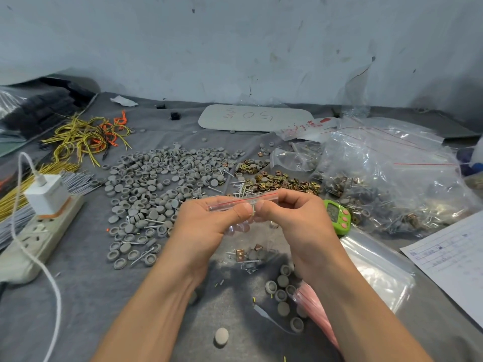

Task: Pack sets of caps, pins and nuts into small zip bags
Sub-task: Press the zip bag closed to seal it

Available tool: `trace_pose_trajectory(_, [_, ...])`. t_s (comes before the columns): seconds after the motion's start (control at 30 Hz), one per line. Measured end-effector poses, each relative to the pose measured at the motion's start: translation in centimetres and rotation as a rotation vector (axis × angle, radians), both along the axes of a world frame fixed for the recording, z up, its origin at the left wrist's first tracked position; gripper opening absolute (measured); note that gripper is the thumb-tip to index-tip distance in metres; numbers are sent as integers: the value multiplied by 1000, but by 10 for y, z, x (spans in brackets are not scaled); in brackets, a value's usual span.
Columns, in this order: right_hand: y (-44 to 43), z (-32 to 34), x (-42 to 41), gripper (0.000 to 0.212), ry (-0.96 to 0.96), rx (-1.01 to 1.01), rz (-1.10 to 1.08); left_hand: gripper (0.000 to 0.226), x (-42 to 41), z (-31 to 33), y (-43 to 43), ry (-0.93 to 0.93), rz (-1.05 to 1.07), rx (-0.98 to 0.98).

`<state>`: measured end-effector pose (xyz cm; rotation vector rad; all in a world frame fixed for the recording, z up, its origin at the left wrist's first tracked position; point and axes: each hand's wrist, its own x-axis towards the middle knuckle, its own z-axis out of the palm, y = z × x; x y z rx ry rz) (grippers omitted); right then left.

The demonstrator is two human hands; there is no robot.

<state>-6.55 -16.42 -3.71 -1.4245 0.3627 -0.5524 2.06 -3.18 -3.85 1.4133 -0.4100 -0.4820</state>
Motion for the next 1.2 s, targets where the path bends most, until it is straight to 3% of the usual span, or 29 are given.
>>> trace_pose_trajectory(0.2, [0,0,1,12,26,-20,-17,3,-3,1,-3,-95,50,-22])
trace_pose_trajectory(0.3, [1,0,2,15,19,0,-23,12,-5,3,-4,-111,69,-24])
trace_pose_trajectory(0.4, [2,1,2,17,19,6,-23,7,-9,6,-5,-66,39,-75])
trace_pose_trajectory(0.63, [-3,2,-5,19,43,-11,17,31,-3,2,1,-26,3,-4])
trace_pose_trajectory(0.9, [-5,1,-5,9,149,-63,-1,20,-1,3,4,-75,11,81])
trace_pose_trajectory(1.1, [-2,2,-3,6,174,-127,-15,30,-2,3,1,-77,25,54])
trace_pose_trajectory(1.2, [-2,2,-4,6,173,-122,-8,18,-3,2,0,-83,24,64])
